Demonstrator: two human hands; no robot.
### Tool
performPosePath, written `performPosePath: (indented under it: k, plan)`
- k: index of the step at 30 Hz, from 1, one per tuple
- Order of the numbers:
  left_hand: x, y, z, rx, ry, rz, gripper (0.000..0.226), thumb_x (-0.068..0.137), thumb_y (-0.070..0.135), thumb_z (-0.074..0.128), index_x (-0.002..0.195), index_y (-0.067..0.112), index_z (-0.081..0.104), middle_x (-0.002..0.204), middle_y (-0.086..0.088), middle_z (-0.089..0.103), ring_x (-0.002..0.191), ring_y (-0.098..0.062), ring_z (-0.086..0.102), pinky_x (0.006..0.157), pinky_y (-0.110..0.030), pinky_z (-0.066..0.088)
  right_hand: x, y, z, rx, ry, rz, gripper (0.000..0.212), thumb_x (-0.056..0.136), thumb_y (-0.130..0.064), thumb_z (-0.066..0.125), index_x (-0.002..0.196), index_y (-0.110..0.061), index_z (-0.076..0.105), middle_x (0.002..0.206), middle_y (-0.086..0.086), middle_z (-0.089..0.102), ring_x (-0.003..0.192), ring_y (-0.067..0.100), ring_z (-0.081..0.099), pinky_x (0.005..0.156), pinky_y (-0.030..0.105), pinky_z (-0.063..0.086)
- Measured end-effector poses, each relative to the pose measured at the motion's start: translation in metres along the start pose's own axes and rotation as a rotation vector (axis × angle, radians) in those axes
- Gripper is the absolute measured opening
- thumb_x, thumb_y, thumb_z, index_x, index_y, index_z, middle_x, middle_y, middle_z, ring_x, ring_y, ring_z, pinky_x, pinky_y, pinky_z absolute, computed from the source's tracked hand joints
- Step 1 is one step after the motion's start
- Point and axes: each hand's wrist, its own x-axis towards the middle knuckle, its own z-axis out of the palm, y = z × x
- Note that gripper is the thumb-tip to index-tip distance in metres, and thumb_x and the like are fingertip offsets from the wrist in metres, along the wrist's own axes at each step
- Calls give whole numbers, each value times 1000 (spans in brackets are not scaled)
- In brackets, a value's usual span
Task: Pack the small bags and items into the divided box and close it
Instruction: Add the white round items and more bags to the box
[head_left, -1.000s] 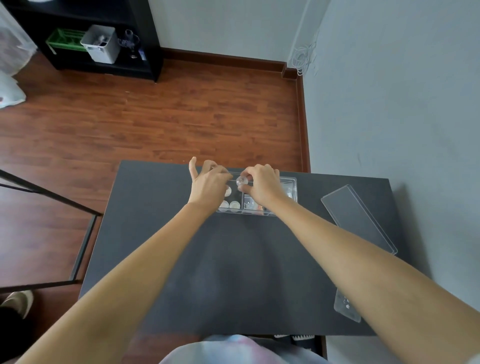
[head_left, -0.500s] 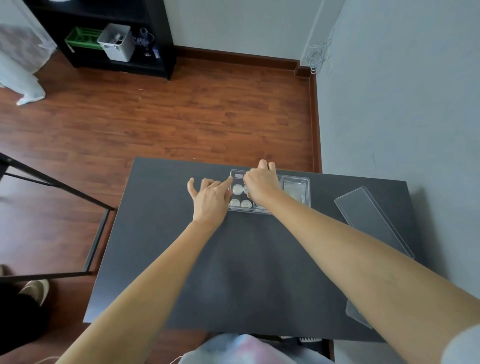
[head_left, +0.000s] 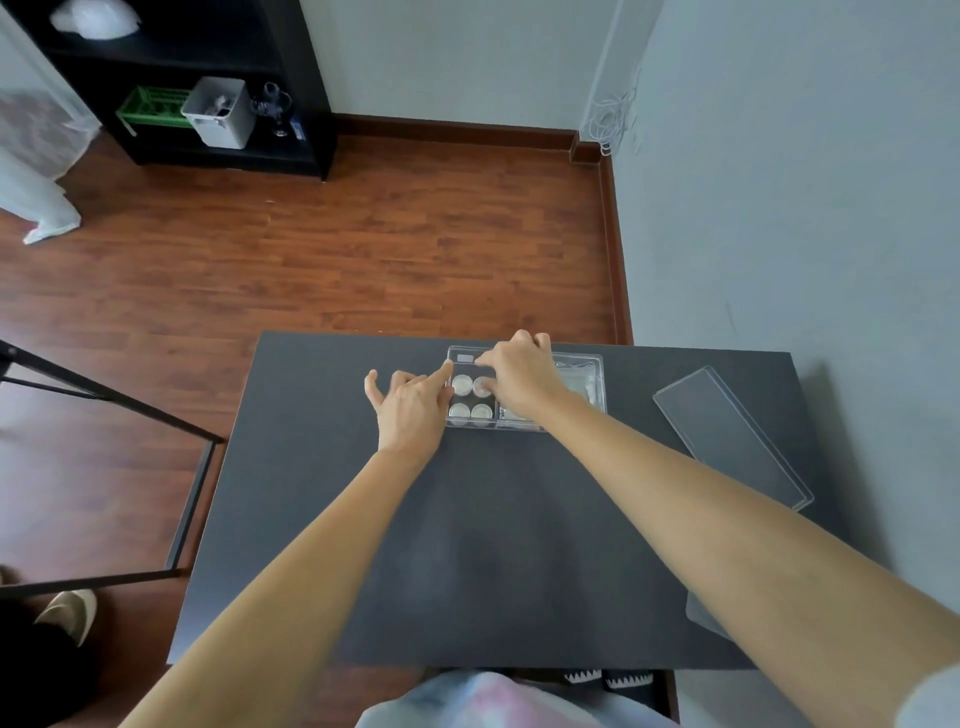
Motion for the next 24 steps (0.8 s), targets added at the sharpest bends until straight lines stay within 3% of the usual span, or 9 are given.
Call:
performPosePath:
  k: [5,11,16,18,20,24]
  plan:
    - [-4,1,0,7,5,0,34,101,23,40,133,29,51,87,-2,67,103,-26,53,115,-53,5,-45,34,-14,217,155,60,28,93,-20,58,119,-20,67,113,3,71,108,25,52,92,39,31]
    - [-11,15,4,-6,70,42,39,97,24,50,135,24,50,132,-7,49,124,-30,42,114,-53,15,-115,87,-21,289,209,238,25,93,-18,59,116,-18,68,110,4,70,104,26,56,93,38,36]
    - [-40,63,20,-94,193,364,41,88,16,65,128,17,57,129,-10,51,115,-32,49,104,-52,31,-186,121,-12,418,244,454,23,88,-12,66,110,-12,71,102,7,73,98,26,63,94,37,48]
    - [-57,89,32,-133,124,520,39,87,15,65,125,18,58,123,-7,55,109,-30,52,99,-50,38,-219,133,-1,499,257,619,23,85,-8,68,108,-9,71,103,9,74,98,25,66,95,36,50]
    - [-74,115,47,-165,-53,630,39,90,18,61,128,18,57,122,-3,55,111,-26,52,101,-46,40,-253,142,12,531,259,792,22,83,-6,68,105,-7,71,103,11,73,96,25,67,93,35,51]
    - [-93,164,79,-141,-435,693,44,94,26,54,138,20,47,130,0,49,120,-21,47,102,-36,40,-310,149,43,572,188,1056,25,81,-10,70,105,-6,66,101,12,70,98,29,64,90,36,49]
